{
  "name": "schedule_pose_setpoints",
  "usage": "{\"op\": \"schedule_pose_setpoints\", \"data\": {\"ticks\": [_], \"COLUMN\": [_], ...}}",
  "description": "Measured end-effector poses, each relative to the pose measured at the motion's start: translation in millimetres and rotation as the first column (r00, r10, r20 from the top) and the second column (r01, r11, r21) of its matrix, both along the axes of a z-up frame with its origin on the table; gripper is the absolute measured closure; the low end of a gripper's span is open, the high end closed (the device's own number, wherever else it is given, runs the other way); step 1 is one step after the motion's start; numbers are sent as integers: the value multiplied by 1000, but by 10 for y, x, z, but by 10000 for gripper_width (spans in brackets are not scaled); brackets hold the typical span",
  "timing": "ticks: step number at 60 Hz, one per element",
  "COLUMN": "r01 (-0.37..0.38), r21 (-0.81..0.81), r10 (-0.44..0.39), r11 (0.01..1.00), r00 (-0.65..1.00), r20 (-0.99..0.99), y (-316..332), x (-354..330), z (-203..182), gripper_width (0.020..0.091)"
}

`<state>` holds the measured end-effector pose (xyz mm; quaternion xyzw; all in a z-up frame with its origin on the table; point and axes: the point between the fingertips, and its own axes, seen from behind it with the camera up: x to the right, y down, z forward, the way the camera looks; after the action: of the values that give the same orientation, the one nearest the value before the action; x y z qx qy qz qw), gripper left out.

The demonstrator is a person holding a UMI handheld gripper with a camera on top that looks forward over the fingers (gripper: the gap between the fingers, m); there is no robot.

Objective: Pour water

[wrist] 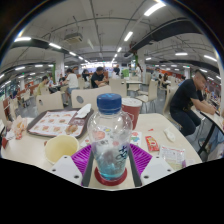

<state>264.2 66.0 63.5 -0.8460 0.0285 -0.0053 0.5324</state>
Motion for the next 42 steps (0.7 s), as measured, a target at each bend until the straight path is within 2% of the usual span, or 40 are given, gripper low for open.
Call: {"op": "schedule_pose_setpoints", "data": {"ticks": [2, 5, 8, 12, 22, 42], "r01": [10, 18, 31, 31, 40, 42], "r21": [-12, -17, -27, -48, -95, -144], "r10": [-10, -18, -30, -28, -32, -31], "r11": [1000, 1000, 999, 998, 995, 989], "r00": [1000, 1000, 999, 998, 996, 996], "r20": [8, 24, 42, 49, 79, 78], "y": [-34, -96, -160, -287, -773, -1884], "x": [19, 37, 97, 100, 34, -682], "z": [18, 72, 95, 144, 332, 984], "gripper_width": [424, 239, 266, 249, 254, 252]}}
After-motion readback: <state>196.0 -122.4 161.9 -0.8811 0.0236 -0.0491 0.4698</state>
